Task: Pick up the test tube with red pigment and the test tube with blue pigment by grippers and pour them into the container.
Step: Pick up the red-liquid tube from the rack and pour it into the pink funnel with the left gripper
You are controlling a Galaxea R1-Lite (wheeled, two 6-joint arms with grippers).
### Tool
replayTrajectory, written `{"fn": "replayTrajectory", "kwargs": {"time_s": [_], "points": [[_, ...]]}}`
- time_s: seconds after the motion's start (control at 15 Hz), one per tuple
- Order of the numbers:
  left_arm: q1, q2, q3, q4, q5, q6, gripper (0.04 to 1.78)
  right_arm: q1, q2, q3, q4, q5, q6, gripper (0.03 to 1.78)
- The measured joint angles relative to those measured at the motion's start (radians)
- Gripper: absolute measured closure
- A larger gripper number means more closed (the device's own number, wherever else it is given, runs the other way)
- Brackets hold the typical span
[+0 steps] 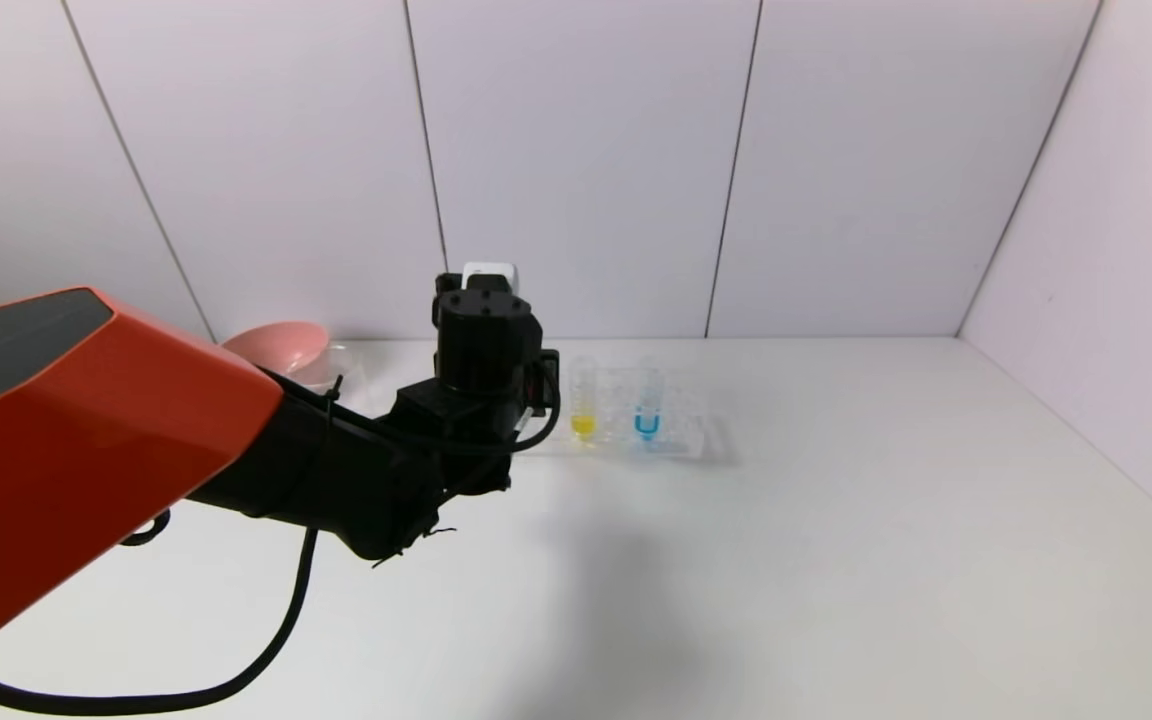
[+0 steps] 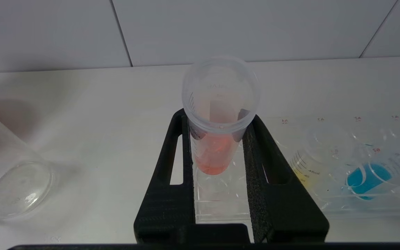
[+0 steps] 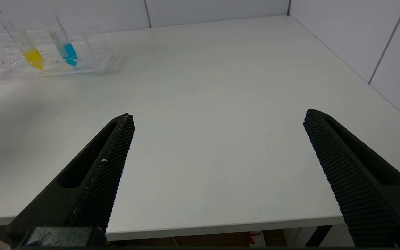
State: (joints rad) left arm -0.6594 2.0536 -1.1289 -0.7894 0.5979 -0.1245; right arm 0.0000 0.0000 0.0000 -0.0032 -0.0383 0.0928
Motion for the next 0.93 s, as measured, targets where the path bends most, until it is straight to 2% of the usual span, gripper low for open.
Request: {"fn": "replayTrajectory", "kwargs": {"time_s": [0.47, 0.6, 0.8, 0.93], "points": [[0.000, -0.043, -0.010, 0.008, -0.004, 0.016, 1.38, 0.000, 0.000, 0.000, 0.000, 0.000, 0.000, 0.04], [0.000, -0.061, 0.002, 0.029, -0.034, 0.019, 1.38, 0.000, 0.000, 0.000, 0.000, 0.000, 0.000, 0.04], [0.032, -0.149, 0.051, 0.127, -0.174, 0.020, 1.38, 0.000, 0.000, 0.000, 0.000, 0.000, 0.000, 0.04], [0.112, -0.239, 0.089, 0.229, -0.331, 0.025, 1.38, 0.000, 0.000, 0.000, 0.000, 0.000, 0.000, 0.04]]}}
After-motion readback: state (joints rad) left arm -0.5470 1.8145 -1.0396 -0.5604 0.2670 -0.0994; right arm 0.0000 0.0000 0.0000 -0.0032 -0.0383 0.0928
